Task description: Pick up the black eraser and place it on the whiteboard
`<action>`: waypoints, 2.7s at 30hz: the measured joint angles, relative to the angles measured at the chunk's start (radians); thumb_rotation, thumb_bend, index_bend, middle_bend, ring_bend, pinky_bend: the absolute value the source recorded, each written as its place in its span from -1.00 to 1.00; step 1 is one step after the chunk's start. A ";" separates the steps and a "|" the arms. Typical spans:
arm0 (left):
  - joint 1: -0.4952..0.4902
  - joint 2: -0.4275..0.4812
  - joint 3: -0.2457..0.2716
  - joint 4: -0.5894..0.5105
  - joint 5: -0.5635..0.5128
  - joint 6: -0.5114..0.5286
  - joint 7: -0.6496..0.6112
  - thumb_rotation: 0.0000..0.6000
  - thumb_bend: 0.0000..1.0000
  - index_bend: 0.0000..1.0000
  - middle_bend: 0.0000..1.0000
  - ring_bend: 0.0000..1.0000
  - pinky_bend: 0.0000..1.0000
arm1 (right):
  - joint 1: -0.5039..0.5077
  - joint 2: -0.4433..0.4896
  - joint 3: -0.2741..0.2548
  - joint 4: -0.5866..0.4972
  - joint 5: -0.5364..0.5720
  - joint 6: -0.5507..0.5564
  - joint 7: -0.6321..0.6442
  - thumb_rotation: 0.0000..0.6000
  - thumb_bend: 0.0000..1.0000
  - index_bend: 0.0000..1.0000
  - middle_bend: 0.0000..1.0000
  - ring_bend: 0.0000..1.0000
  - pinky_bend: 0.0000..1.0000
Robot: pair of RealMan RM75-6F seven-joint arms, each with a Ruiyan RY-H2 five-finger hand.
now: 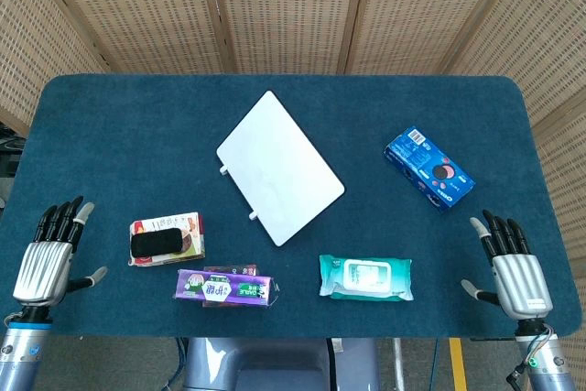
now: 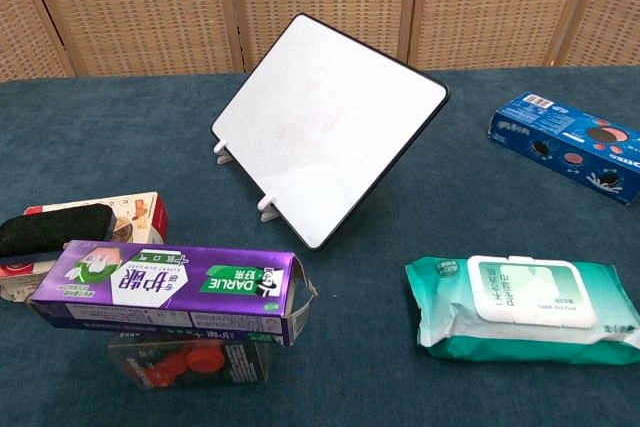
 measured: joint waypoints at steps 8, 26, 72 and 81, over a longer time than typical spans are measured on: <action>-0.001 -0.005 0.000 0.001 -0.004 -0.003 0.012 1.00 -1.00 -1.00 -1.00 -1.00 -1.00 | -0.002 0.005 -0.001 -0.001 -0.004 0.005 0.009 1.00 -0.90 -0.95 -1.00 -1.00 -1.00; -0.012 0.008 -0.006 0.005 -0.016 -0.026 -0.041 1.00 -0.99 -0.95 -1.00 -1.00 -1.00 | -0.004 0.009 0.000 -0.010 0.001 0.003 0.005 1.00 -0.89 -0.95 -1.00 -1.00 -1.00; -0.254 -0.009 -0.080 -0.059 -0.474 -0.405 0.090 1.00 -0.60 -0.43 -1.00 -1.00 -1.00 | -0.001 0.016 -0.001 -0.010 0.002 -0.010 0.038 1.00 -0.90 -0.95 -1.00 -1.00 -1.00; -0.297 -0.047 -0.075 -0.069 -0.526 -0.419 0.136 1.00 -0.59 -0.42 -1.00 -1.00 -1.00 | -0.003 0.018 -0.003 -0.009 -0.002 -0.006 0.044 1.00 -0.89 -0.95 -1.00 -1.00 -1.00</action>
